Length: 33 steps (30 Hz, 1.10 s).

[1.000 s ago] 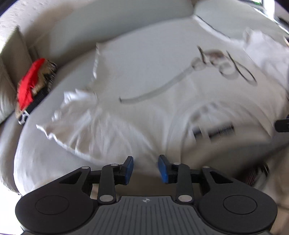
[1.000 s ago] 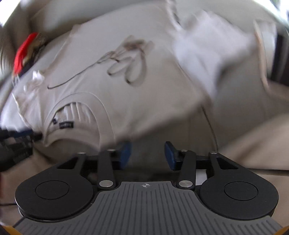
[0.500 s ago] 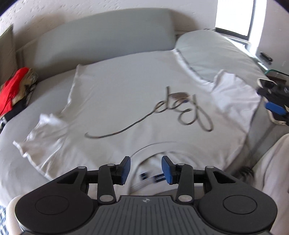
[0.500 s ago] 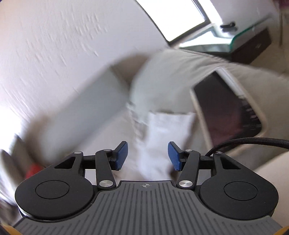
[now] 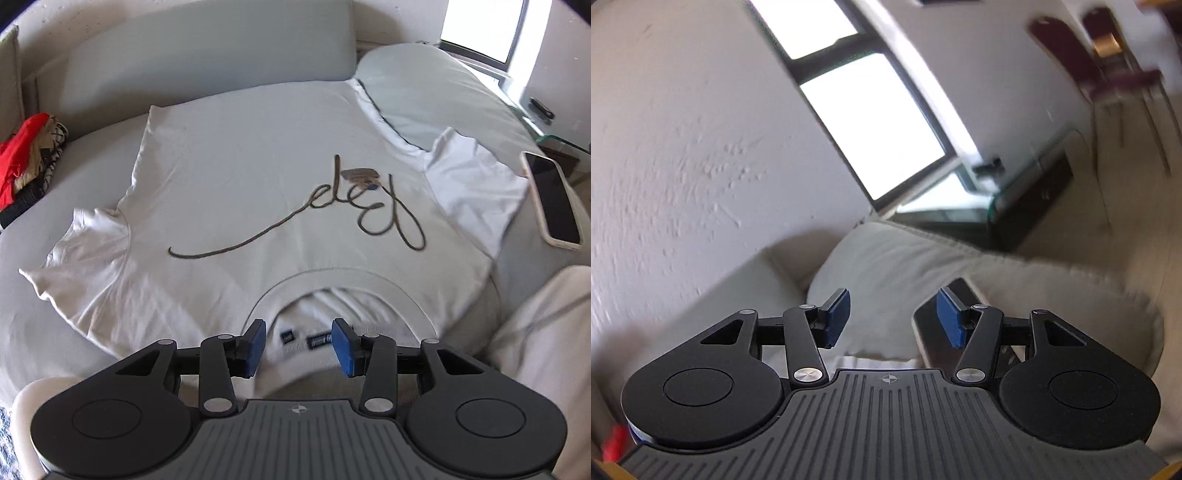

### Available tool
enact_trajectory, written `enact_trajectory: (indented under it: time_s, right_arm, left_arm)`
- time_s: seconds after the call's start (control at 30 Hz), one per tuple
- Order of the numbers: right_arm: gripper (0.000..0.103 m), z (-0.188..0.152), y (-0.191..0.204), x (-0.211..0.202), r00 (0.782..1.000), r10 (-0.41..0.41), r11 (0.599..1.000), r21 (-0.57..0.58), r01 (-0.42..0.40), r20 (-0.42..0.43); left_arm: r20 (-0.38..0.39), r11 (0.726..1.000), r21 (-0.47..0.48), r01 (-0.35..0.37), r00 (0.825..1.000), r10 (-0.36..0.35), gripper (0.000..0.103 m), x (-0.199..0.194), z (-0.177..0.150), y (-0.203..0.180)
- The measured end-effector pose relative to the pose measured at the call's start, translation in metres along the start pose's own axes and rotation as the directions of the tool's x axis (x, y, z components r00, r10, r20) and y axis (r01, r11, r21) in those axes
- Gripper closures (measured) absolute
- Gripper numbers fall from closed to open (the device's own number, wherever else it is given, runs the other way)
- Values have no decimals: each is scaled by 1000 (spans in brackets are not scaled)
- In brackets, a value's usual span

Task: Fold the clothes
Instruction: 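Reach the right tool to the sleeve by the cushion and close on it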

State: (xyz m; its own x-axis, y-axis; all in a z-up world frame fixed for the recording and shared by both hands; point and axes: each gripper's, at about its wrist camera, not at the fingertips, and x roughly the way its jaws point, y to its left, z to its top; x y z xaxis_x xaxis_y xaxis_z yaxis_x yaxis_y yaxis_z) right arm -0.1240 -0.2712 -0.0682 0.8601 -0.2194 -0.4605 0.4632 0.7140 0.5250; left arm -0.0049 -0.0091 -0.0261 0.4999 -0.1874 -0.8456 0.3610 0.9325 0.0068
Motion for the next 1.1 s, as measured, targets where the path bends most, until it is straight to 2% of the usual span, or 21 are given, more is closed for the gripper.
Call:
enact_trajectory:
  time_s: [0.03, 0.1, 0.13, 0.2, 0.3, 0.4, 0.6, 0.7, 0.77, 0.83, 0.97, 1.1]
  right_arm:
    - [41, 2, 1, 0, 1000, -12, 1000, -5, 12, 1]
    - [42, 5, 2, 0, 999, -36, 999, -14, 36, 3]
    - [45, 6, 3, 0, 999, -48, 999, -19, 48, 1]
    - [48, -3, -1, 21, 996, -65, 998, -23, 64, -53]
    - [50, -3, -5, 38, 994, -91, 996, -10, 90, -57]
    - [51, 1, -10, 47, 993, -109, 994, 2, 109, -54]
    - [66, 2, -6, 58, 982, -180, 984, -18, 180, -48]
    - [67, 5, -2, 70, 974, -222, 975, -36, 221, -43]
    - [81, 5, 2, 74, 968, -247, 968, -59, 244, -35]
    - [100, 4, 1, 75, 967, -252, 967, -48, 251, -27]
    - [101, 8, 3, 71, 975, -220, 973, -74, 220, 16]
    - [102, 6, 33, 60, 988, -128, 963, -226, 144, 82]
  left_arm:
    - [1, 1000, 19, -8, 1000, 8, 62, -6, -1, 5]
    - [16, 995, 62, -76, 997, 75, 61, -9, -2, 11]
    - [43, 994, 51, -100, 994, 98, 60, -8, -3, 15]
    - [86, 992, 8, -125, 989, 124, 59, -4, -5, 21]
    - [135, 990, -76, -115, 983, 124, 59, 3, -8, 23]
    - [159, 992, -72, -105, 980, 115, 59, 11, -9, 16]
    - [173, 995, -80, -61, 982, 74, 59, 21, -8, 9]
    - [170, 996, -74, -55, 983, 67, 59, 22, -9, 6]
    - [168, 996, -76, -53, 984, 65, 59, 22, -11, 5]
    - [166, 995, -86, -49, 984, 62, 59, 21, -13, 6]
    - [172, 995, -96, -42, 983, 58, 59, 18, -16, 9]
    - [181, 993, -110, -33, 982, 52, 59, 15, -18, 11]
